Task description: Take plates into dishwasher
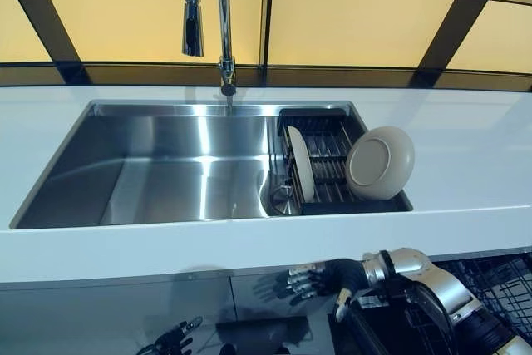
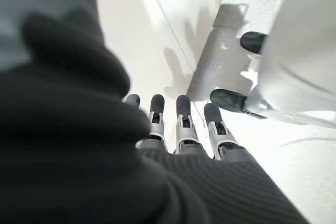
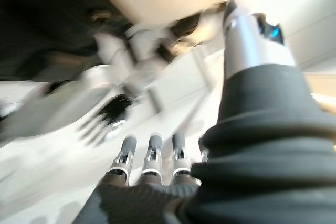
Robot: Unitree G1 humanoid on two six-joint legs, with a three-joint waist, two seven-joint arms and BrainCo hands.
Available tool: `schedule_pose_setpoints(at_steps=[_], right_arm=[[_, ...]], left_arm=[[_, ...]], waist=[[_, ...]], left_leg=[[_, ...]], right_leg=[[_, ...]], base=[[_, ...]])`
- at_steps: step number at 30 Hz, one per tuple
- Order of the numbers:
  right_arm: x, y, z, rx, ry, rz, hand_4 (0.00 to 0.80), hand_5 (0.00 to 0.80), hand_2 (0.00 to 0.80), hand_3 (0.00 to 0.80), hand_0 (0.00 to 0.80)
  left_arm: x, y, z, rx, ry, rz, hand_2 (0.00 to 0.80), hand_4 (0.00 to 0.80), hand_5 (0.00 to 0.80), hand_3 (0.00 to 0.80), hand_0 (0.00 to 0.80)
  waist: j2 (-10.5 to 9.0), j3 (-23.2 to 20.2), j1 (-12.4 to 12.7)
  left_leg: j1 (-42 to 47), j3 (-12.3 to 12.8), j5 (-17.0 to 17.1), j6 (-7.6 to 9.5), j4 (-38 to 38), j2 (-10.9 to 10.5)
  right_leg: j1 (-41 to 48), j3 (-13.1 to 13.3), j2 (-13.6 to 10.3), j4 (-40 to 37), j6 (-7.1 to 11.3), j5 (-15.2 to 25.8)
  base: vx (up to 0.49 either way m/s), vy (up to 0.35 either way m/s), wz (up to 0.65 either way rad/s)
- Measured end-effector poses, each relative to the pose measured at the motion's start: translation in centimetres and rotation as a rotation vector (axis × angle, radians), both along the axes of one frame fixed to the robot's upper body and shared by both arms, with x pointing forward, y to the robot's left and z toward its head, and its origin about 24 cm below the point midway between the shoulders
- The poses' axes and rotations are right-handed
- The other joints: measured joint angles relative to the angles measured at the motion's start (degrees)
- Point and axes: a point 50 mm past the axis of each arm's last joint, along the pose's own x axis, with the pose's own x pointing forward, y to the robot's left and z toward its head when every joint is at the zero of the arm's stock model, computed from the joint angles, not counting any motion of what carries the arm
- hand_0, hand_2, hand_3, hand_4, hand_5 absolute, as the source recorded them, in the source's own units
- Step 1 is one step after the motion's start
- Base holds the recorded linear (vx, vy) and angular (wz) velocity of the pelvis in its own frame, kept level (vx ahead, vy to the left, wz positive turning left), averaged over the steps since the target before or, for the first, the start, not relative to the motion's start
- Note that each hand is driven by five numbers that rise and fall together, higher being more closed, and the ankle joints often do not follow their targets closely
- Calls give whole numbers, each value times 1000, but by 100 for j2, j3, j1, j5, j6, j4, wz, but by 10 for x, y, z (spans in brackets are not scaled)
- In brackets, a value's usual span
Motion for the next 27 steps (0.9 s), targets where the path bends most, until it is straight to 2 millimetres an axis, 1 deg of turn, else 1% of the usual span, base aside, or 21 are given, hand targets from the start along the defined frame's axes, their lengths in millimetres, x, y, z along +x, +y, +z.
schedule_pose_setpoints(at_steps=[3,5,6,10,11,13,14,16,17,18,19,20,21,22,23,24,25,27], right_arm=[[5,6,12,68,25,8,0,0,0,0,0],[5,8,13,83,34,13,0,0,0,0,0],[5,18,18,174,99,34,0,0,0,0,0],[5,18,18,174,99,34,0,0,0,0,0],[3,26,18,226,149,50,0,0,0,0,0],[3,26,18,226,149,50,0,0,0,0,0],[2,35,19,270,176,69,0,0,0,0,0],[2,35,19,270,176,69,0,0,0,0,0],[0,47,25,366,198,99,0,0,0,0,0],[0,47,25,366,198,99,0,0,0,0,0],[22,76,86,759,177,-27,0,0,0,0,0],[43,58,98,832,137,-186,0,0,0,0,0],[63,35,108,850,76,-350,0,0,0,0,0],[79,7,114,835,7,-533,0,0,0,0,0],[88,-23,120,799,-69,-698,0,0,0,0,0],[90,-36,124,775,-104,-770,0,0,0,0,0],[94,-60,132,719,-169,-906,0,0,0,0,0],[102,-87,148,679,-239,-1085,0,0,0,0,0]], left_arm=[[-10,0,-2,-8,25,3,0,0,0,0,0],[-11,0,-2,-8,27,3,0,0,0,0,0],[-13,-1,-2,-12,34,-5,0,0,0,0,0],[-13,-1,-2,-12,34,-5,0,0,0,0,0],[-12,-1,-2,-11,24,-9,0,0,0,0,0],[-12,-1,-2,-11,24,-9,0,0,0,0,0],[-12,-1,-2,-10,26,-19,0,0,0,0,0],[-12,-1,-2,-10,26,-19,0,0,0,0,0],[-11,-5,-3,-20,26,-36,0,0,0,0,0],[-11,-5,-3,-20,26,-36,0,0,0,0,0],[-15,-18,-7,-53,36,-40,0,0,0,0,0],[-15,-18,-7,-55,35,-35,0,0,0,0,0],[-17,-17,-7,-53,40,-36,0,0,0,0,0],[-18,-15,-7,-48,43,-36,0,0,0,0,0],[-20,-13,-6,-43,47,-35,0,0,0,0,0],[-21,-13,-6,-42,50,-34,0,0,0,0,0],[-22,-12,-7,-42,52,-32,0,0,0,0,0],[-23,-12,-7,-39,56,-31,0,0,0,0,0]], waist=[[60,-61,19],[62,-66,23],[42,-93,24],[42,-93,24],[-34,-142,49],[-34,-142,49],[-73,-177,102],[-73,-177,102],[-57,-238,185],[-57,-238,185],[61,-322,238],[74,-335,268],[80,-362,309],[68,-376,324],[55,-383,309],[55,-383,290],[61,-387,215],[71,-394,105]], left_leg=[[1,-11,17,-27,3,3],[1,-14,18,-27,3,3],[4,-21,25,-18,5,3],[4,-21,25,-18,5,3],[2,-29,24,-17,4,-5],[2,-29,24,-17,4,-5],[-3,-27,7,-32,-1,-4],[-3,-27,7,-32,-1,-4],[7,-35,-14,-11,-2,-3],[7,-35,-14,-11,-2,-3],[52,-91,16,-29,3,-23],[89,-99,15,-27,24,-32],[99,-91,14,-22,26,-44],[86,-87,14,-15,8,-51],[63,-70,10,-6,3,-54],[55,-53,4,4,2,-53],[44,-30,0,9,2,-52],[53,-4,8,27,3,-50]], right_leg=[[28,-19,6,0,-3,-3],[31,-22,6,-1,-4,-4],[39,-30,8,0,-5,-4],[39,-30,8,0,-5,-4],[44,-37,0,1,-3,-5],[44,-37,0,1,-3,-5],[76,-39,-2,0,1,-14],[76,-39,-2,0,1,-14],[93,-43,0,-1,-6,-26],[93,-43,0,-1,-6,-26],[126,-111,-15,-3,5,-41],[137,-126,-26,5,21,-52],[145,-124,-39,4,31,-56],[135,-125,-49,5,38,-54],[104,-110,-57,7,46,-49],[89,-87,-57,7,51,-44],[91,-46,-58,9,58,-37],[87,-18,-54,15,57,-36]], base=[[0,0,0],[0,0,0],[0,0,0],[0,0,0],[0,0,0],[0,0,0],[0,0,0],[0,0,0],[0,0,0],[21,25,15],[11,21,19],[11,25,18],[-1,19,5],[3,23,-4],[3,19,-7],[15,35,-15],[14,33,-12],[13,39,-11]])
